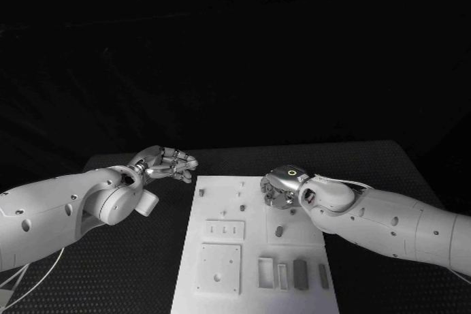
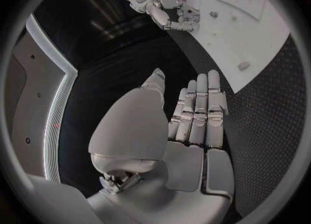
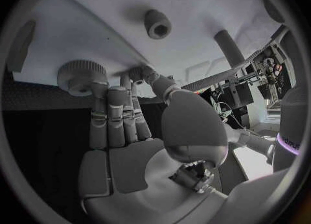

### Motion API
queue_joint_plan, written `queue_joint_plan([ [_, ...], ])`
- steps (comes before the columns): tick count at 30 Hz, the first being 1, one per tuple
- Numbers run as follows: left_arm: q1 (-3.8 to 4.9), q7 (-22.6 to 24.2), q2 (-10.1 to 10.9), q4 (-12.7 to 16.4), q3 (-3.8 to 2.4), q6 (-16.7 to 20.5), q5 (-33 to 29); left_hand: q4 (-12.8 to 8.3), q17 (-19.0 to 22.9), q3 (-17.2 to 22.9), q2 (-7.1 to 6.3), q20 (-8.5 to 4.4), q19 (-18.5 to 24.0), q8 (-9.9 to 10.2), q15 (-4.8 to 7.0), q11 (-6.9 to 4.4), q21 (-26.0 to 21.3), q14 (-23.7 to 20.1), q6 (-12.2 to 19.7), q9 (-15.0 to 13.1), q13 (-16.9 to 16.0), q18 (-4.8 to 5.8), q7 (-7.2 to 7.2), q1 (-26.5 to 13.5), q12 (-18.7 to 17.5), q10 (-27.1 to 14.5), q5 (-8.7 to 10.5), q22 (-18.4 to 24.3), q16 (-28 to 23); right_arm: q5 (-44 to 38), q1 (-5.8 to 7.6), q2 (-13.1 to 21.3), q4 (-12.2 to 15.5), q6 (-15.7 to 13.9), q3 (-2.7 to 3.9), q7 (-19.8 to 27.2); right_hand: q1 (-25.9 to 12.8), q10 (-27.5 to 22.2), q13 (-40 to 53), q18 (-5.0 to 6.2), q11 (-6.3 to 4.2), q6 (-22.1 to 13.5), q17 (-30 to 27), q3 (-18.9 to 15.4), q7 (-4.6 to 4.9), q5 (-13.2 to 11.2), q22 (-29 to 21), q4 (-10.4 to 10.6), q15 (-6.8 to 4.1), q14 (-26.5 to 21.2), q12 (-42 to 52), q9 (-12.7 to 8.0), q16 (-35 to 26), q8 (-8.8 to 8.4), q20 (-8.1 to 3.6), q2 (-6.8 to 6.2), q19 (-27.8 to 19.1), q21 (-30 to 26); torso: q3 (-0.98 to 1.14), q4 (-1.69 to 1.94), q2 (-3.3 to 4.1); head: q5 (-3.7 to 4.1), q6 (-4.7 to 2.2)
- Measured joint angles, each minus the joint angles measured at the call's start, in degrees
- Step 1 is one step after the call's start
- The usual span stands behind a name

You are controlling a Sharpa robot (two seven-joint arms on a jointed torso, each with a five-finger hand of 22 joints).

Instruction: Assemble the parts on the task board

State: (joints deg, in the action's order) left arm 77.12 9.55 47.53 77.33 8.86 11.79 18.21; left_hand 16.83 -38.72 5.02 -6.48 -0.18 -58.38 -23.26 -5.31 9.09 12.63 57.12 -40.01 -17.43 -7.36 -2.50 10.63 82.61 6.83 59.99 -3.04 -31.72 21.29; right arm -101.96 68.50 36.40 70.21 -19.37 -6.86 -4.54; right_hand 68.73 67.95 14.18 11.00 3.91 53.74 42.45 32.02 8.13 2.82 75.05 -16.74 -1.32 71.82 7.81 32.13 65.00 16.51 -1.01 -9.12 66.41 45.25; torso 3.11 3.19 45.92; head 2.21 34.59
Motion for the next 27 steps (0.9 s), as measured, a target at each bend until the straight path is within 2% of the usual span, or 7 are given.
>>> queue_joint_plan([
  [6, 0.0, -0.1, 0.0, 0.0, 0.0, 0.0, 0.0, 0.0, -0.1, 0.0, 0.0, 0.0, 0.0, 0.0, 0.0, 0.0, 0.0, 0.0, 0.0, 0.0, 0.0, 0.3, 0.0, 0.0, -0.2, 0.0, 0.0, 0.0, 0.0, -0.2, 0.01, 0.2, 0.3, 0.0, 0.01, 0.1, 1.5, -0.4, 0.0, -0.01, 0.18, 0.0, -0.3, 0.7, -0.01, -0.2, 0.0, -0.2, 0.54, -0.5, -0.4, 0.0, 0.0, 0.0, 0.1, -0.01, -0.1, -0.2, 0.01, 0.02, 0.08, 0.01, -0.05],
  [16, 0.0, -0.2, 0.1, -0.2, 0.01, -0.1, 0.0, 0.0, -0.2, 0.0, 0.0, 0.0, 0.0, 0.0, 0.0, 0.0, 0.0, 0.0, 0.0, 0.0, 0.0, -0.5, 0.0, 0.0, -0.2, 0.0, 0.0, 0.0, -0.2, -0.4, 0.06, 0.5, 0.7, -0.2, 0.05, 0.1, 2.7, -0.8, -1.0, -0.1, 0.39, -0.3, -0.5, 0.7, 0.06, -0.2, 0.0, -0.1, 0.74, -0.7, -1.8, -0.3, 0.0, -0.56, 0.3, -0.08, -0.3, -0.2, 0.08, 0.07, 0.2, 0.11, -0.09],
  [22, 0.0, -0.2, 0.1, -0.2, 0.01, -0.1, 0.0, 0.0, -0.2, 0.0, 0.0, 0.0, 0.0, 0.0, 0.0, 0.0, 0.0, 0.0, 0.0, 0.0, 0.0, -0.52, 0.0, 0.0, -0.2, 0.0, 0.0, 0.0, -0.2, -0.5, 0.06, 0.3, 0.5, -0.6, 0.08, 0.2, 4.8, -1.4, -3.2, -0.53, 0.99, -0.5, -0.8, 4.5, 0.04, -0.4, 0.0, 0.0, 0.93, -0.9, -2.3, -0.5, 0.1, -0.57, 0.43, -0.08, -0.4, -0.2, 0.12, 0.06, 0.27, 0.14, -0.26],
  [27, 0.0, -0.3, 0.1, -0.1, 0.01, -0.1, 0.0, 0.0, -0.2, 0.0, 0.0, 0.0, 0.0, 0.0, 0.0, 0.0, 0.0, 0.0, 0.0, 0.0, 0.0, -0.5, 0.0, 0.0, -0.2, 0.0, 0.0, 0.0, -0.2, -0.7, 0.03, 0.0, 0.2, -1.1, 0.05, 0.1, 4.8, -1.7, -3.2, -0.54, 1.33, -0.7, -0.9, 4.9, 0.05, -0.4, 0.0, 0.0, 1.01, -1.0, -2.4, -0.6, 0.2, -0.57, 0.69, -0.17, -0.3, -0.2, 0.16, 0.07, 0.31, 0.12, -0.29],
])
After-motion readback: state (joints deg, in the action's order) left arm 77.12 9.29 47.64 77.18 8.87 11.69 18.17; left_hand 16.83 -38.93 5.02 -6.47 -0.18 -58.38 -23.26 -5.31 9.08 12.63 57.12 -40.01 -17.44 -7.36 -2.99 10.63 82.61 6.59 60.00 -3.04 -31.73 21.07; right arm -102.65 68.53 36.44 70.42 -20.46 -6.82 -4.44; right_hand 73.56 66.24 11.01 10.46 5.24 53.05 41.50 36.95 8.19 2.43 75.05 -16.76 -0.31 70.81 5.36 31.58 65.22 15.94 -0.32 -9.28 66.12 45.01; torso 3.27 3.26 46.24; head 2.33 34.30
